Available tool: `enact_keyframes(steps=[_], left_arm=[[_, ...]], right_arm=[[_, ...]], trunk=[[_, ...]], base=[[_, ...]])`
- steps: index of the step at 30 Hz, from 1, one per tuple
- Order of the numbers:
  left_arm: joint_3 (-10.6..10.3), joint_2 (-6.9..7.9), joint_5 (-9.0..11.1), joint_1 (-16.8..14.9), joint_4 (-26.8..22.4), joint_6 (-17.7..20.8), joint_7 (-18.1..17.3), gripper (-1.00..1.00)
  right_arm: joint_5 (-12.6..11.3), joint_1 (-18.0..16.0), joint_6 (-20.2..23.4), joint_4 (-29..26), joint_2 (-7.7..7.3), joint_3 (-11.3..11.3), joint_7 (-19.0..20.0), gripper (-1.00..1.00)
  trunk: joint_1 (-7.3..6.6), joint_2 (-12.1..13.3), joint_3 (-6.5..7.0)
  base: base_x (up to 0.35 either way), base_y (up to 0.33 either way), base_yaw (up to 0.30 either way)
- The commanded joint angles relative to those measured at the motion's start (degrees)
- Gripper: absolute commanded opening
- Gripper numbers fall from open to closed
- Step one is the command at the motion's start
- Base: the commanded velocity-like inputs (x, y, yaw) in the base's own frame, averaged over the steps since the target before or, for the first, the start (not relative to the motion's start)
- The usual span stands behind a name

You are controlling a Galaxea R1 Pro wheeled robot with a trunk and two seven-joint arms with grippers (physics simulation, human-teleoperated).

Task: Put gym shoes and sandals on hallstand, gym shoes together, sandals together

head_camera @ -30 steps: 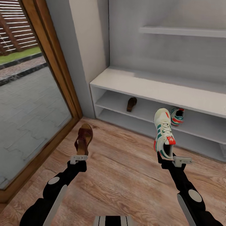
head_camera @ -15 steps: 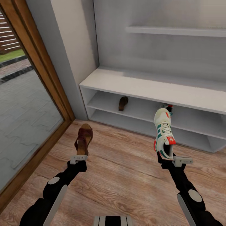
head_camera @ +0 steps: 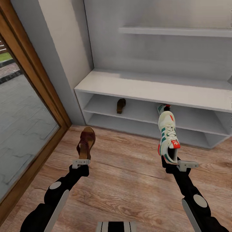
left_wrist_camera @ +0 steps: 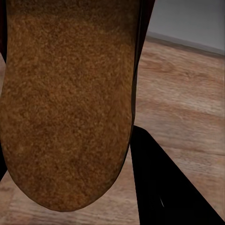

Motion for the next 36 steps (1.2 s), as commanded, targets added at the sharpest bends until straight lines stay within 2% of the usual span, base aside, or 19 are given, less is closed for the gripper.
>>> enact_keyframes(steps=[1, 11, 27, 36], left_arm=[[-0.04, 0.04, 0.09, -0.02, -0.07, 0.3, -0.01, -1.0], [-0.04, 0.04, 0.13, -0.02, -0.07, 0.3, -0.07, -1.0], [-0.03, 0.04, 0.13, -0.02, -0.05, 0.05, -0.05, -1.0], [-0.04, 0.04, 0.12, -0.02, 0.01, 0.03, -0.06, -1.0]], right_arm=[[-0.43, -0.02, 0.13, -0.07, -0.03, 0.08, -0.25, -1.0], [-0.43, -0.02, 0.13, -0.07, -0.03, 0.14, -0.25, -1.0], [-0.44, -0.03, 0.13, -0.07, -0.03, 0.15, -0.25, -1.0], [-0.44, -0.03, 0.13, -0.07, -0.03, 0.08, -0.25, -1.0]], trunk=[[-0.01, -0.02, -0.04], [-0.01, -0.02, -0.04], [-0.01, -0.02, -0.04], [-0.01, -0.02, 0.18]], base=[[0.0, 0.016, -0.053], [0.0, 0.12, -0.008], [0.0, 0.005, -0.001], [0.0, 0.0, -0.25]])
